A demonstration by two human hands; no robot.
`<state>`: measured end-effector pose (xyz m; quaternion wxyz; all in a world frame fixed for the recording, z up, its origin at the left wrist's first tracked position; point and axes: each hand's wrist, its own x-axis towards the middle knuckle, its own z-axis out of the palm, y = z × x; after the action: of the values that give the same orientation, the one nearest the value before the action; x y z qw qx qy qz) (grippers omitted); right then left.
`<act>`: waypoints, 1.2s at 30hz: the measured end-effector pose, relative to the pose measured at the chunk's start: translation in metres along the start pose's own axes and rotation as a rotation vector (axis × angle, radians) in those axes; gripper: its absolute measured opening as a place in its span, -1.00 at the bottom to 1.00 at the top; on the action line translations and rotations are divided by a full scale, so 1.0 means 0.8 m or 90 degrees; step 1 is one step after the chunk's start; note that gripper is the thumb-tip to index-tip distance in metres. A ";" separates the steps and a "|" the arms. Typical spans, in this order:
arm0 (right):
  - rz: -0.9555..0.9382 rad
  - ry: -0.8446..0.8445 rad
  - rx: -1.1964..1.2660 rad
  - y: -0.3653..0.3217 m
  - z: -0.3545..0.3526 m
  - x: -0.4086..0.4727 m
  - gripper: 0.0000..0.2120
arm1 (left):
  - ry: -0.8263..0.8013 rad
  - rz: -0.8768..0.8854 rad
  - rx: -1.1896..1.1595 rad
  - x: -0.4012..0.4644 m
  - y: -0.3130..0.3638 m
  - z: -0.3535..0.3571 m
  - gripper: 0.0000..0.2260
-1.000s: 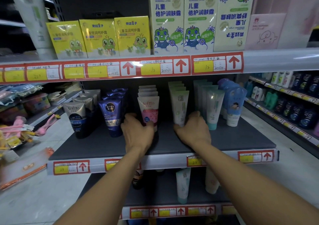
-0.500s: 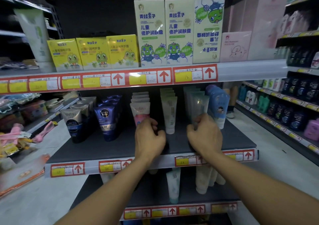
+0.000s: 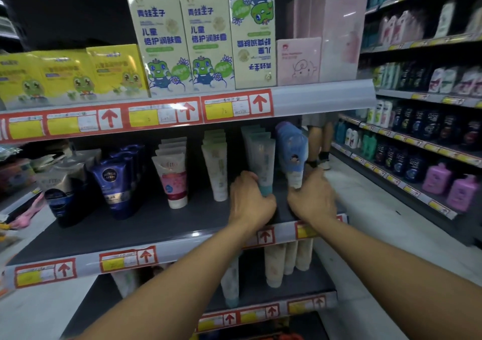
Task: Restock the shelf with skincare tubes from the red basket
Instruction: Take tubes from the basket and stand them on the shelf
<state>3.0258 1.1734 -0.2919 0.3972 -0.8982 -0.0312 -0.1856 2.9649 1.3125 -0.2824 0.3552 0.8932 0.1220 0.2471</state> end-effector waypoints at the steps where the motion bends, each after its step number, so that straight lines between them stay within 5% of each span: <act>1: 0.015 -0.013 0.000 0.001 0.002 0.004 -0.57 | -0.002 -0.016 0.007 0.004 0.003 0.005 -0.53; 6: 0.035 -0.058 -0.012 0.000 0.005 0.029 -0.37 | -0.016 -0.092 0.014 0.022 0.011 0.029 -0.32; 15: -0.013 -0.077 -0.136 0.011 0.013 0.047 -0.30 | 0.014 -0.109 0.040 0.043 -0.008 0.049 -0.35; 24: -0.006 -0.058 -0.147 0.017 0.024 0.061 -0.40 | 0.033 -0.113 0.026 0.051 -0.019 0.054 -0.51; 36: -0.012 -0.072 -0.143 0.020 0.021 0.058 -0.53 | 0.033 -0.160 0.006 0.049 -0.010 0.051 -0.40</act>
<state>3.0775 1.1705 -0.2964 0.2901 -0.9458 -0.0411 -0.1405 3.0197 1.3106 -0.2996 0.3756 0.8660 0.2432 0.2232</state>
